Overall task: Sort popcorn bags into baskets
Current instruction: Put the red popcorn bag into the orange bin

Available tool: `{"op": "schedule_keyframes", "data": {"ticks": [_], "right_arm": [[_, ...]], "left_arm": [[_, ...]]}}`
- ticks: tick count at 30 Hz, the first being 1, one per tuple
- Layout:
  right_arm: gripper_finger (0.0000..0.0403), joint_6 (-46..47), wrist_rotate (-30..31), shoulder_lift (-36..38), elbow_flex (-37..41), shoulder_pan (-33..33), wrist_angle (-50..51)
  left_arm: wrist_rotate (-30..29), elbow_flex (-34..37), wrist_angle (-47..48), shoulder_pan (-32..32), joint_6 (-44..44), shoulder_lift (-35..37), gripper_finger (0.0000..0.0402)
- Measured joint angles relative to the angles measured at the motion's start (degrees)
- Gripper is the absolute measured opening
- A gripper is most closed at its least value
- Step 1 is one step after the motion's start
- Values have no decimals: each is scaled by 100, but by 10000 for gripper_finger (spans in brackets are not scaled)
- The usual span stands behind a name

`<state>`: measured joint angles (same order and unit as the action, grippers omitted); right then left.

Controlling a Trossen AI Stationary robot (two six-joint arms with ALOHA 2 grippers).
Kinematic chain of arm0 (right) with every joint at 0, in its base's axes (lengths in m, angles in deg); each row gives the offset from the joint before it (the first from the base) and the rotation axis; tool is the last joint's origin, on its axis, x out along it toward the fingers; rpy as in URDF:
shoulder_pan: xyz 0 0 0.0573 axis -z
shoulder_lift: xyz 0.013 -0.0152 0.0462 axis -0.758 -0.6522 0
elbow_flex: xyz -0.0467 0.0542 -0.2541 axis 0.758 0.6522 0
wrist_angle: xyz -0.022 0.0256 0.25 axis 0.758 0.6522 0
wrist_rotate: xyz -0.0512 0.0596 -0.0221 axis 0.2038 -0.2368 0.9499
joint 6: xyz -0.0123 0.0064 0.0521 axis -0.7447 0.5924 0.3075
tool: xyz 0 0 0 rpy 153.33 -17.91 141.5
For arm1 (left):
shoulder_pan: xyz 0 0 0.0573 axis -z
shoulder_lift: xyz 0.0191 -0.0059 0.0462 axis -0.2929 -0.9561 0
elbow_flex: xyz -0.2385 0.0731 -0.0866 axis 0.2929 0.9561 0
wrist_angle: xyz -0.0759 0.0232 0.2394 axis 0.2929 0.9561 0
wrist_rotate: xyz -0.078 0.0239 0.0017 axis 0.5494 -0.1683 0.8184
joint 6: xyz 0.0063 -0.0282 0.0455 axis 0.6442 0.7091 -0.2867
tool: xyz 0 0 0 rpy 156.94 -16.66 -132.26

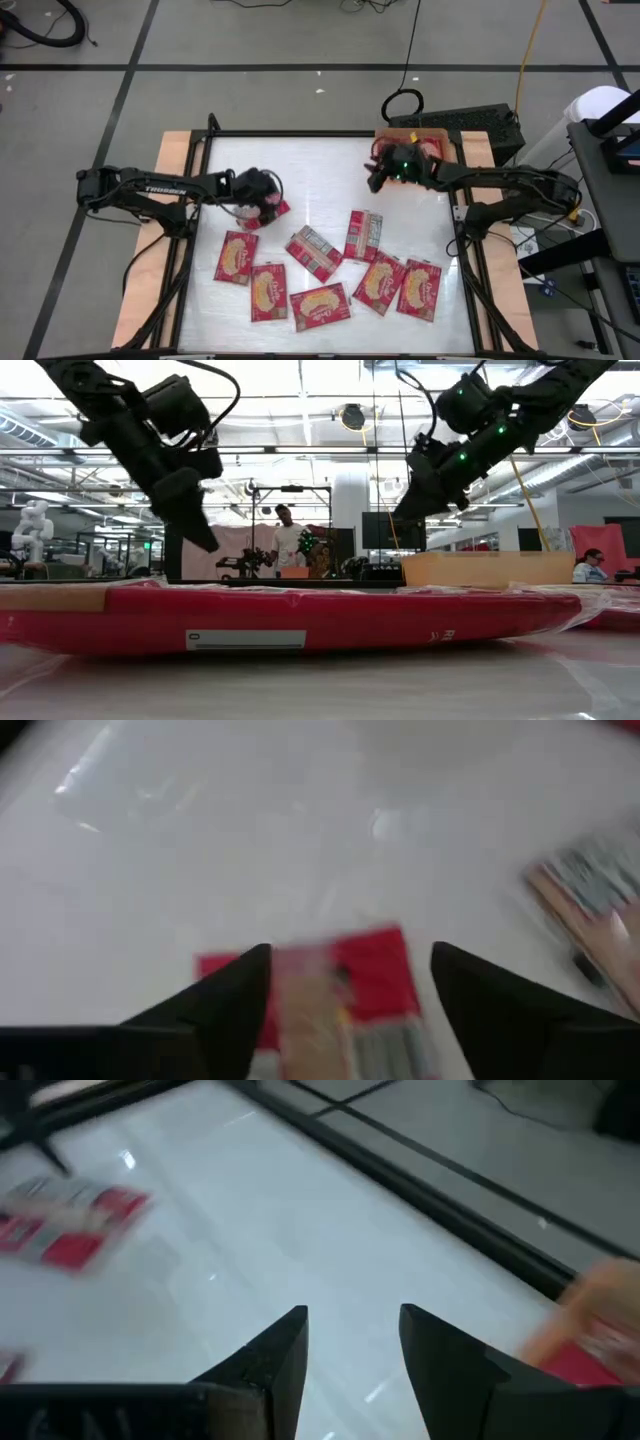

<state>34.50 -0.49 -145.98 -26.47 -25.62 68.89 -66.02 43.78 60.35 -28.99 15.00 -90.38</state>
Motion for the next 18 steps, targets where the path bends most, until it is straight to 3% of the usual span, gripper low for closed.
{"op": "schedule_keyframes", "data": {"ticks": [3,7,11,18], "right_arm": [[150,-280,371,-44,11,-450,-24],[150,-658,545,-112,9,-817,-534],[150,-1002,540,-208,2,-980,-1156],[150,-1411,541,-594,7,-991,-1887]], "left_arm": [[-380,183,16,524,124,0,319],[-1037,431,-6,1158,261,0,331],[-1790,593,-64,1459,458,0,322],[-1859,1154,-1570,1486,416,0,287]]}}
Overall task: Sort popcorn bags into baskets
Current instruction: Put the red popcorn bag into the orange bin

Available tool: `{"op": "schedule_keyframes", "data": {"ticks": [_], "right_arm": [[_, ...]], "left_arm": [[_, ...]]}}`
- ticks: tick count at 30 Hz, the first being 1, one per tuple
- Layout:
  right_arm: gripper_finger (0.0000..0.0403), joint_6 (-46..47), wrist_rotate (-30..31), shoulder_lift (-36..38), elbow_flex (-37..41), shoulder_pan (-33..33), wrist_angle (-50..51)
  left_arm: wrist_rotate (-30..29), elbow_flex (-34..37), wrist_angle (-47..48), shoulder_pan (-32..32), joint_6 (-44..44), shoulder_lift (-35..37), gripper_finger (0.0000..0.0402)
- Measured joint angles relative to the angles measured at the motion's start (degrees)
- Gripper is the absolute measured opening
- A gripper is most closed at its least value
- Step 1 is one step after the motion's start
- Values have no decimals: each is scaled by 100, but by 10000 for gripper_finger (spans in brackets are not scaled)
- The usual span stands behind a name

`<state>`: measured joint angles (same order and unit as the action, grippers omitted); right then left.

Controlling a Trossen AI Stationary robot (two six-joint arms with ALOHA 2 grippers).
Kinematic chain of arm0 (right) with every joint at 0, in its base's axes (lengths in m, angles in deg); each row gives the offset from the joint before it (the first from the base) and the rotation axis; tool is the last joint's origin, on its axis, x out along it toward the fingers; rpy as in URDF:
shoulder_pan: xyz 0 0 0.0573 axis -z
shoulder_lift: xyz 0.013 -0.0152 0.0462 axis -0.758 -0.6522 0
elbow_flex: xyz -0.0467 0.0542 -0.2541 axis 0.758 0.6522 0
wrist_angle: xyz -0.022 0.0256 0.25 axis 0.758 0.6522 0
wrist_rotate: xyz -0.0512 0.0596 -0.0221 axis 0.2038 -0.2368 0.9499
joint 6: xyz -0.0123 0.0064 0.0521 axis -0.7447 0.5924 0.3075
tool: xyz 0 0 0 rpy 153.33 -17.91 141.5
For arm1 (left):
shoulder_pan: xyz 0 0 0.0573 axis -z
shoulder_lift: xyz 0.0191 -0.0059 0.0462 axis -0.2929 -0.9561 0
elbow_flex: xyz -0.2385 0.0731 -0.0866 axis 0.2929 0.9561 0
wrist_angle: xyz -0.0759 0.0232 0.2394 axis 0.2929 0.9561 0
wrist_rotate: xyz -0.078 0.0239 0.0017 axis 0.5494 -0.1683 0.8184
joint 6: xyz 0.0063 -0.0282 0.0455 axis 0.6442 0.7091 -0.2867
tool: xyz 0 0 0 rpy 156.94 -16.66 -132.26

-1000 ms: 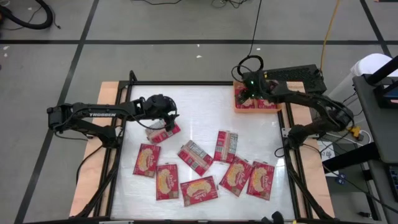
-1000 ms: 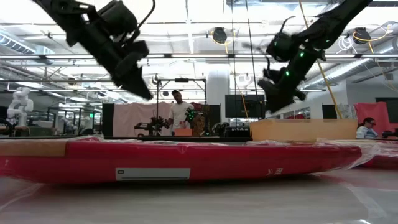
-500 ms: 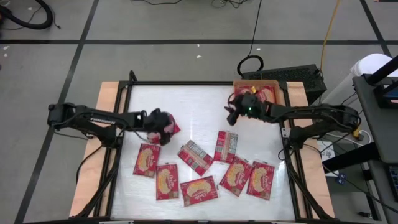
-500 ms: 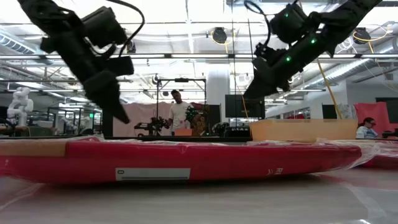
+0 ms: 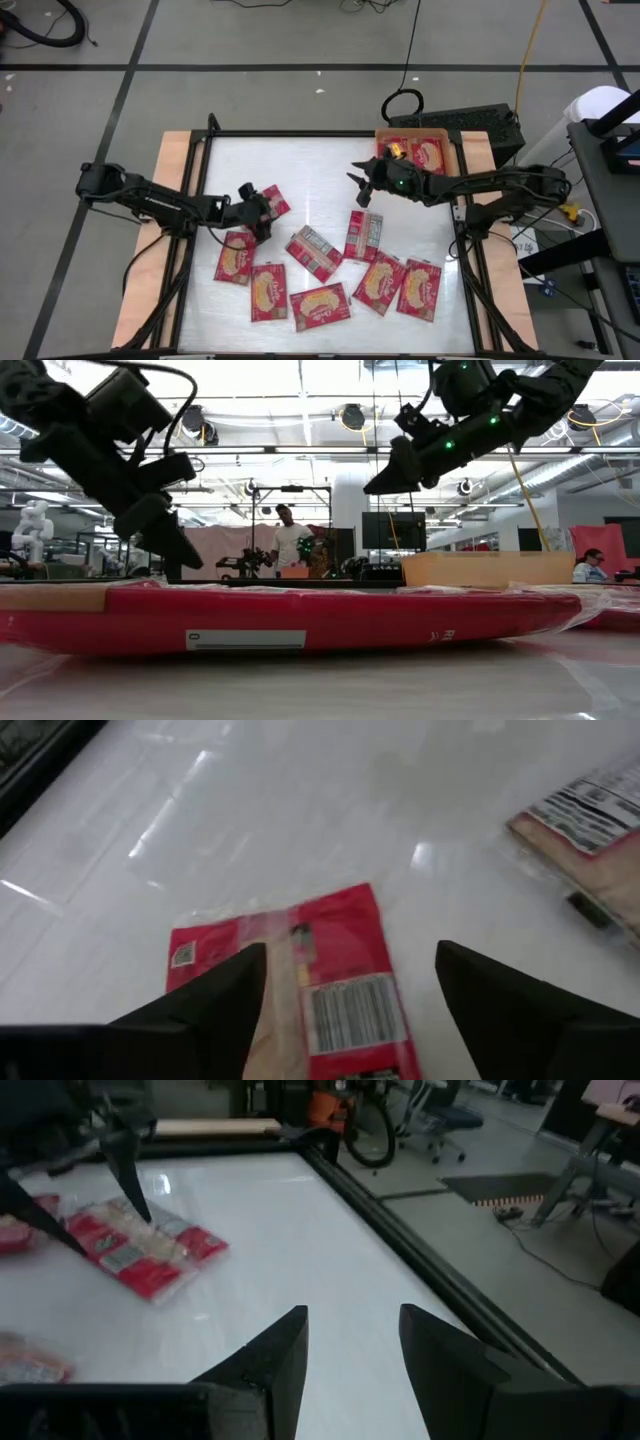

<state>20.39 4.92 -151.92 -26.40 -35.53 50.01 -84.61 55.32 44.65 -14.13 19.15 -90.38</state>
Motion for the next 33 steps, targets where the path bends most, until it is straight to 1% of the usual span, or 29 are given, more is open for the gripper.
{"op": "schedule_keyframes", "data": {"ticks": [4,9,12,15,19,22,25,27,29,33], "right_arm": [[150,-144,-22,-288,0,2,-498],[150,-431,-28,-626,0,4,-1190],[150,-596,-27,-746,0,4,-1481],[150,-657,-33,-794,0,4,-1585],[150,-677,-36,-825,0,4,-1570],[150,-677,-40,-824,0,4,-1571],[150,-677,-41,-825,0,4,-1570],[150,-673,-42,-823,0,-1,-1567],[150,-626,-42,-825,0,-35,-1563],[150,-222,-51,-825,0,-107,-1779]], "left_arm": [[-33,238,-180,-88,-14,0,262],[317,327,-355,-167,-162,0,224],[347,349,-451,-160,-174,0,216],[345,351,-447,-160,-217,0,228],[351,352,-587,-160,-216,-227,273],[393,351,-950,-160,-301,-699,298],[331,344,-1463,-179,-285,-1149,301],[343,336,-1706,-209,-273,-1400,286],[390,285,-1773,-260,-236,-1572,257],[589,266,-1806,-378,-385,-1691,168]]}}
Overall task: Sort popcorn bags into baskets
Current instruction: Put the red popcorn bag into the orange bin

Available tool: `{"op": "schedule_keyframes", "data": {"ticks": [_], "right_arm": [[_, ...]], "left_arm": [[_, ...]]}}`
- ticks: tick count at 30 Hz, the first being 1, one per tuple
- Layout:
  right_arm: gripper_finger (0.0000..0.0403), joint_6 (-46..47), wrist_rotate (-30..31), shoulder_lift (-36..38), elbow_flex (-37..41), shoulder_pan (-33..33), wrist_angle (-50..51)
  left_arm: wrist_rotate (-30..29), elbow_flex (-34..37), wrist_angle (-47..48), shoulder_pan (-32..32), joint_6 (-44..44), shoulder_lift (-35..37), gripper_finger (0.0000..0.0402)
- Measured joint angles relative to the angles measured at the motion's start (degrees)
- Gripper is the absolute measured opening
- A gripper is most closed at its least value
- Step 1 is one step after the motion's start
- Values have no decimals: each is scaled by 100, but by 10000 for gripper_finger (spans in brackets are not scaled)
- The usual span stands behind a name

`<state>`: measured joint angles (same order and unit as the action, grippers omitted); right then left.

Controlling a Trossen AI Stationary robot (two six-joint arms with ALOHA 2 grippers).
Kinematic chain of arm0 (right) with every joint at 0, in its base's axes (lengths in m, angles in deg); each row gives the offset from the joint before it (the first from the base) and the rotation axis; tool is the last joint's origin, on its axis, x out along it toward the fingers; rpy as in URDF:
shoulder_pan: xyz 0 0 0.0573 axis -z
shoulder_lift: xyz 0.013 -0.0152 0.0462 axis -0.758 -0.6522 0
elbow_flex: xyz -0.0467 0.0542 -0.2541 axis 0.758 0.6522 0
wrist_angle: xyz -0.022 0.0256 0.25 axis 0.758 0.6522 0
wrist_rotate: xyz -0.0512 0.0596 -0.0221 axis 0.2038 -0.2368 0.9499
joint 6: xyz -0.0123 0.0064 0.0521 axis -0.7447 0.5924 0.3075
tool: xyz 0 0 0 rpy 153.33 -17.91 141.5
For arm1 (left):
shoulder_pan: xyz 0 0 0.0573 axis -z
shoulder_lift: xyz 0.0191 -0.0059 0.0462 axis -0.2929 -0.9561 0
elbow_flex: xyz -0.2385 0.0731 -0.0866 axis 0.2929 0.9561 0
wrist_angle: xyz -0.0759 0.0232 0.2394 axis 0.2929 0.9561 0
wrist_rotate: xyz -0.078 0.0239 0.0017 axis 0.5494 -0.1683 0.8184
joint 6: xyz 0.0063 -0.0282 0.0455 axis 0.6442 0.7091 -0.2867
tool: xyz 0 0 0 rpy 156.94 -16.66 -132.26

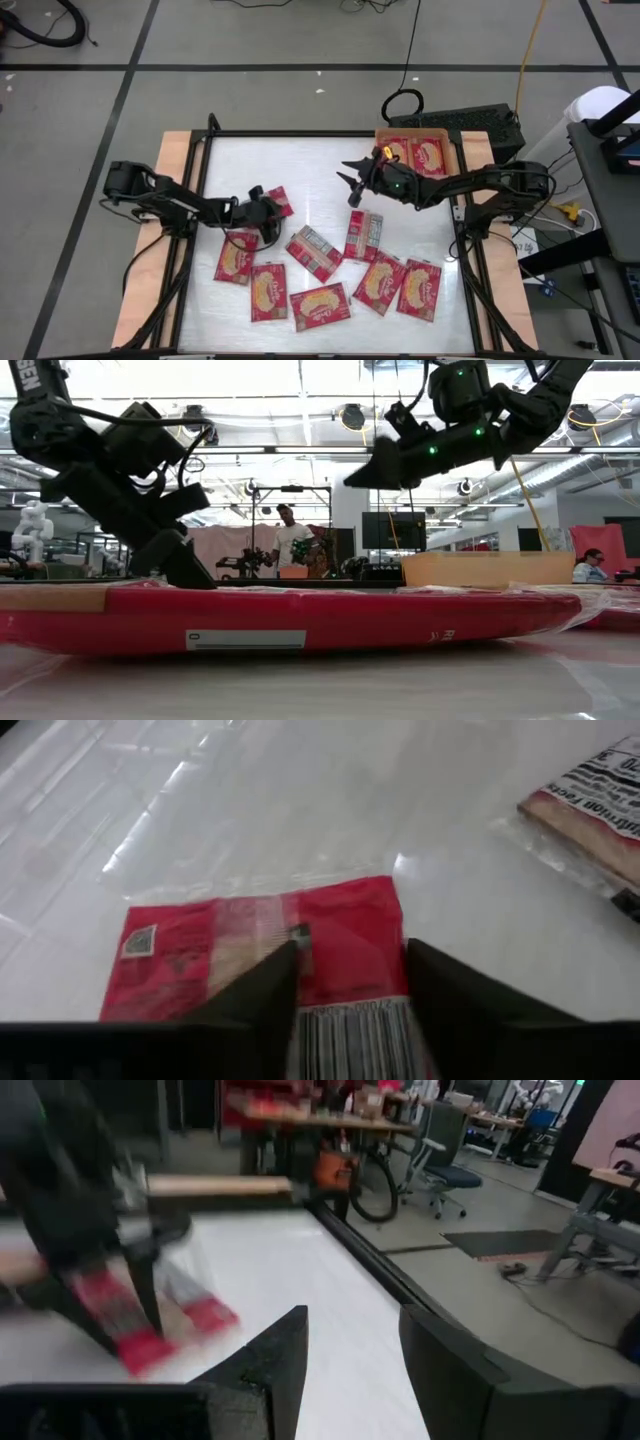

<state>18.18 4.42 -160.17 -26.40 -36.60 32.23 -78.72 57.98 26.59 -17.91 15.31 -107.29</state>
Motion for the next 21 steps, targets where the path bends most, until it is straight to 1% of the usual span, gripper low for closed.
{"op": "schedule_keyframes", "data": {"ticks": [2,5,6,7,10,12,15,17,21], "right_arm": [[150,289,-30,2,-1,-59,-214],[150,437,-224,2,-2,-209,-443],[150,444,-290,2,-2,-258,-519],[150,446,-291,2,-2,-323,-591],[150,448,-286,2,-2,-478,-692],[150,452,-256,-6,-3,-558,-728],[150,508,-60,-117,-11,-625,-742],[150,631,26,-238,-11,-643,-727],[154,924,-75,-539,-15,-638,-892]], "left_arm": [[-54,1,-2,-78,-92,-3,118],[-139,4,-145,-198,-191,69,45],[-131,-34,-162,-227,-216,104,24],[-86,-83,-145,-265,-244,179,13],[-89,-251,-63,-347,-404,396,9],[-67,-386,-152,-372,-589,668,6],[-22,-566,-166,-404,-795,1047,4],[169,-632,-230,-436,-1005,1342,3],[814,-656,-492,-609,-1216,2023,3]]}}
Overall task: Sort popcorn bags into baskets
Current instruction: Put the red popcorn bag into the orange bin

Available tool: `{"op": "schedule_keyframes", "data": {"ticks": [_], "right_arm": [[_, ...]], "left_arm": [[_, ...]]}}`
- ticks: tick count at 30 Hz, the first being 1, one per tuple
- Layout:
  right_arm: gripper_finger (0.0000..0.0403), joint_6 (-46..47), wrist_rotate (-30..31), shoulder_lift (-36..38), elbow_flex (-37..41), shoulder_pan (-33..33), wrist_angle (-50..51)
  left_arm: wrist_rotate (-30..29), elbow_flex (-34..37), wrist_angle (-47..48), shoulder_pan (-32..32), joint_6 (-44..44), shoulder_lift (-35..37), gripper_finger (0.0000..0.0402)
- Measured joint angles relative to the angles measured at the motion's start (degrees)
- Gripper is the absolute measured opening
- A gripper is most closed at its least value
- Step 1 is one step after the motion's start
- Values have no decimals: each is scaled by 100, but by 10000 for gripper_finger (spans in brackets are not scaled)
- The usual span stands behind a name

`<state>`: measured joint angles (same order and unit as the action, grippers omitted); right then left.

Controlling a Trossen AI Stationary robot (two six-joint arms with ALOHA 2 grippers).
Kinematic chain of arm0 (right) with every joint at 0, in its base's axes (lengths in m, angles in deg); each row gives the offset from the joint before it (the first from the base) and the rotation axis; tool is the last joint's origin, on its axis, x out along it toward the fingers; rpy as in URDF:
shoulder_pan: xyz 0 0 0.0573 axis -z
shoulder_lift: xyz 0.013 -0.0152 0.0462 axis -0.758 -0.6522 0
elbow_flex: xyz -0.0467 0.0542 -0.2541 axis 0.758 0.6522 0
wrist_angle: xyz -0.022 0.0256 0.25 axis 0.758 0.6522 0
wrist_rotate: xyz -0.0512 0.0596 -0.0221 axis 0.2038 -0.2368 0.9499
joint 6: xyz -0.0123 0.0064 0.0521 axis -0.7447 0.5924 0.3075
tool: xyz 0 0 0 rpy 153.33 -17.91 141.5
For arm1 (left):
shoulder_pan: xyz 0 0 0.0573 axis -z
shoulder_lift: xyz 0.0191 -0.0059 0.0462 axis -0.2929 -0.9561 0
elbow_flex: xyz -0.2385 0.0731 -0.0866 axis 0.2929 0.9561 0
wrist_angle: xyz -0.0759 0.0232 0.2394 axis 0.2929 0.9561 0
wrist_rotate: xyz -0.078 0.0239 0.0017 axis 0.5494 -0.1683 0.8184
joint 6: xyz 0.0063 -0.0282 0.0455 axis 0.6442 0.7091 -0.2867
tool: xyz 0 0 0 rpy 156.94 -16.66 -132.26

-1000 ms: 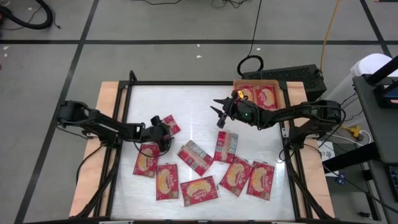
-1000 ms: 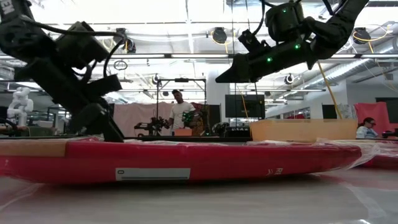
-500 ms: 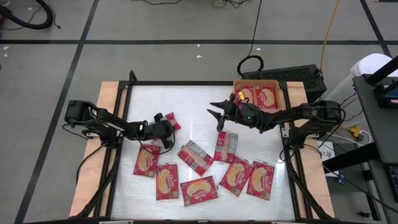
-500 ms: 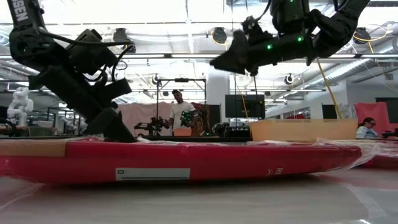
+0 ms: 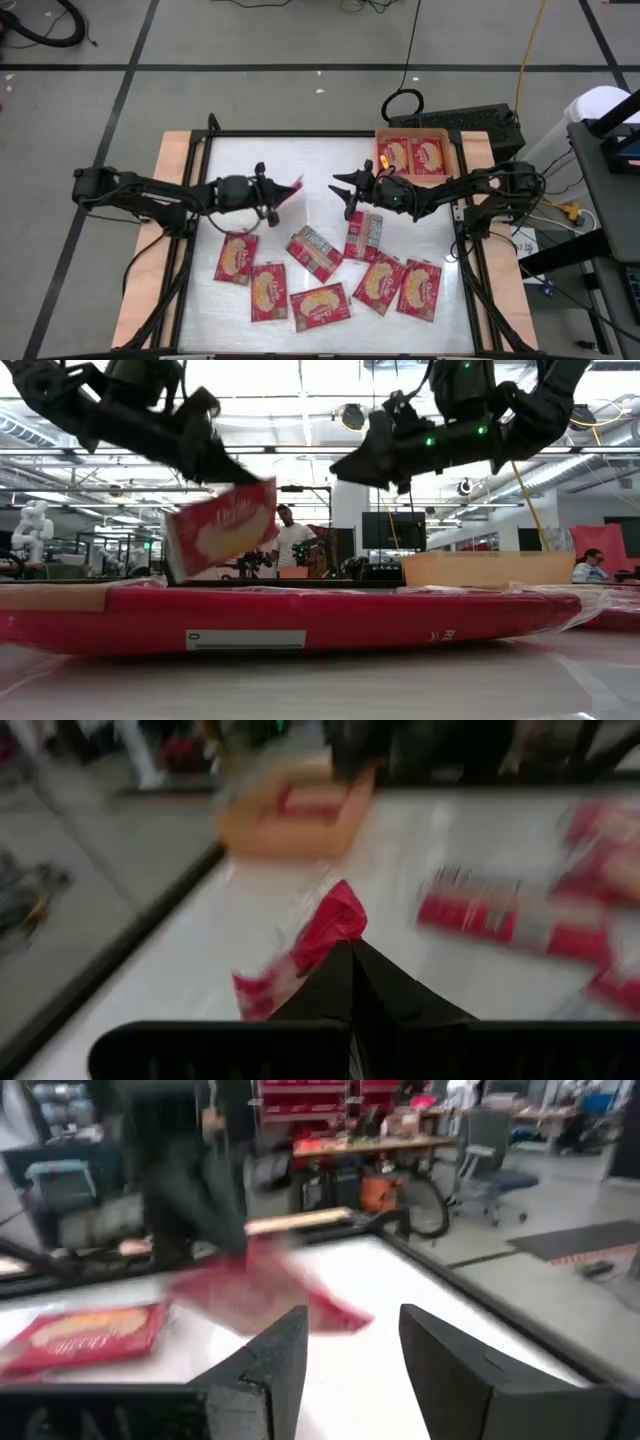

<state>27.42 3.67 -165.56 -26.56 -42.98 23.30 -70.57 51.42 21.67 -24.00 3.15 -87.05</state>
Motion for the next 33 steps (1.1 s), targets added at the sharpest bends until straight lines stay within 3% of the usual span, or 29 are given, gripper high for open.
{"op": "schedule_keyframes", "data": {"ticks": [6,14,19,26,33], "right_arm": [[182,129,-635,-671,-328,4,-234],[238,-188,-651,-1377,-1130,7,-194],[244,-834,-476,-1043,-1354,23,218],[243,-1683,-530,-592,-1986,89,1747],[238,-2390,-1468,-682,-2560,151,2064]], "left_arm": [[919,-2,-230,-295,-26,736,2],[1565,0,-567,-535,78,984,1],[1649,0,-310,-588,71,981,1],[1731,0,-134,-581,-46,918,1],[1997,0,-165,-566,-192,622,1]]}}
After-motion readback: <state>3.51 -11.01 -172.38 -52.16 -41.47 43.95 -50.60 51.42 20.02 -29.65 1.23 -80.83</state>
